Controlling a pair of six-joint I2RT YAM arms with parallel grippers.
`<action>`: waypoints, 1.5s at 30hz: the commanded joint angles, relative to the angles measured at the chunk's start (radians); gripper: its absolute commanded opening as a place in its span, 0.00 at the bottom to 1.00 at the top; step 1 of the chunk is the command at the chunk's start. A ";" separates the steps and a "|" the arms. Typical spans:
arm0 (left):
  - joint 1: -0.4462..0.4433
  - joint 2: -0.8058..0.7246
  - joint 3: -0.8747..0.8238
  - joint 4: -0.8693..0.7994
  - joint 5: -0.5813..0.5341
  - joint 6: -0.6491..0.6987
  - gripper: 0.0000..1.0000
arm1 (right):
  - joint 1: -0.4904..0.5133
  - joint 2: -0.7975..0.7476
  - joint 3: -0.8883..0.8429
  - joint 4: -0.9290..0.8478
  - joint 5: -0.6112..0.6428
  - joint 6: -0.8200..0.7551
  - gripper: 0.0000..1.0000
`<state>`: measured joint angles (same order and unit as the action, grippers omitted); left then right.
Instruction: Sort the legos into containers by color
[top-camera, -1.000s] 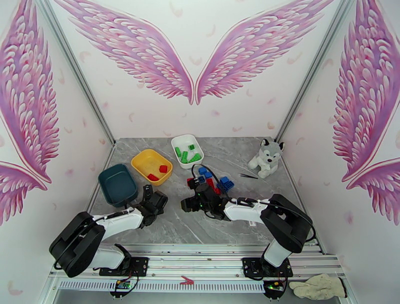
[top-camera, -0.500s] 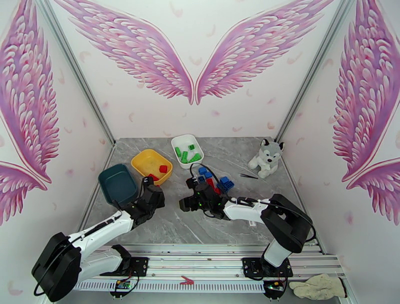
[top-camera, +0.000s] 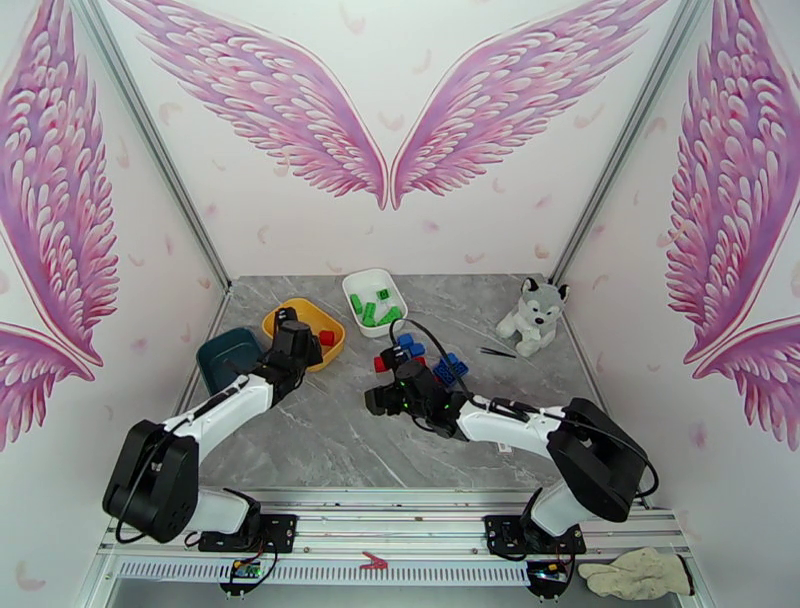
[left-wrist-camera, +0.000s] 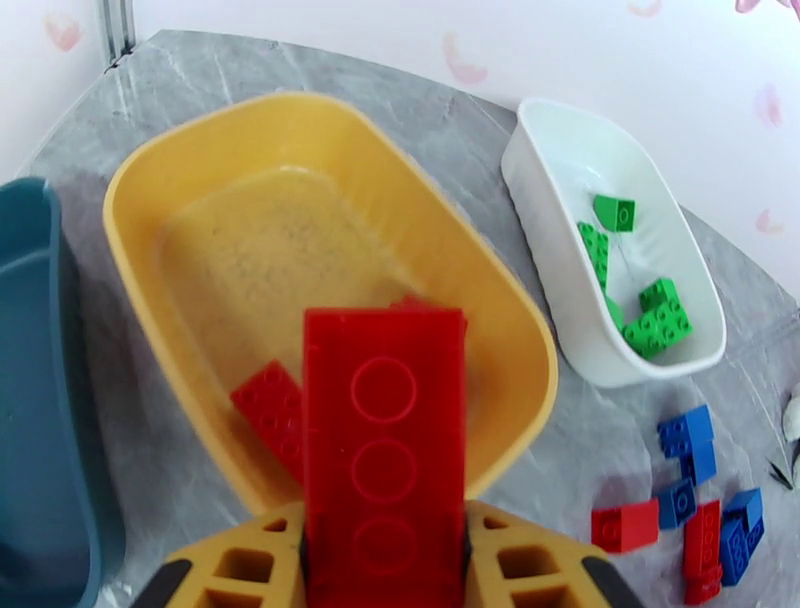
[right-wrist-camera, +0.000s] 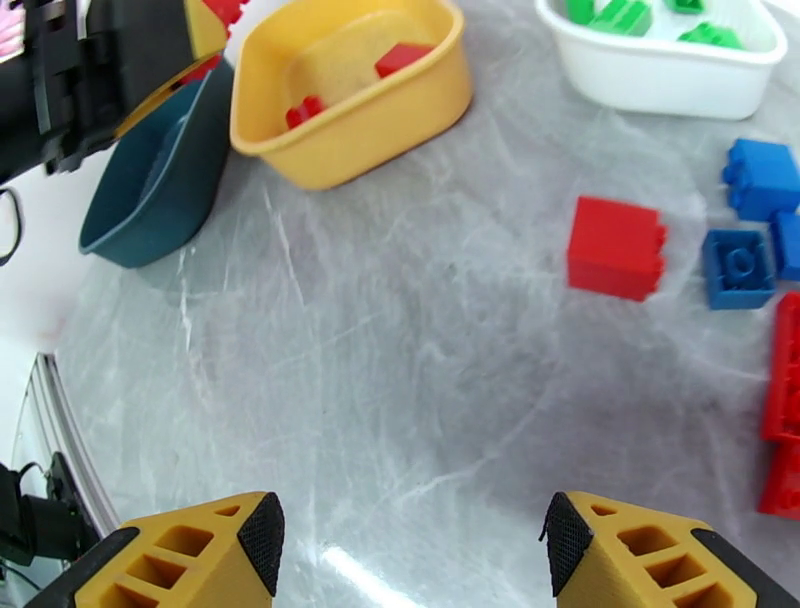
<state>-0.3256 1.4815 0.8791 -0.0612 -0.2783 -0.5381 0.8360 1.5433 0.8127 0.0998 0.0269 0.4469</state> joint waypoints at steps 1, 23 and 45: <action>0.025 0.079 0.083 0.039 0.034 0.042 0.28 | 0.002 -0.047 -0.014 -0.071 0.128 -0.019 0.77; -0.110 -0.161 -0.098 -0.006 -0.007 0.057 0.94 | -0.023 0.220 0.185 -0.124 0.205 -0.037 0.77; -0.099 -0.373 -0.483 0.105 0.036 -0.127 0.99 | -0.088 0.539 0.540 -0.281 0.235 -0.030 0.69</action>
<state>-0.4316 1.1179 0.4160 -0.0013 -0.2623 -0.6399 0.7589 2.0510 1.3109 -0.1368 0.2447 0.4141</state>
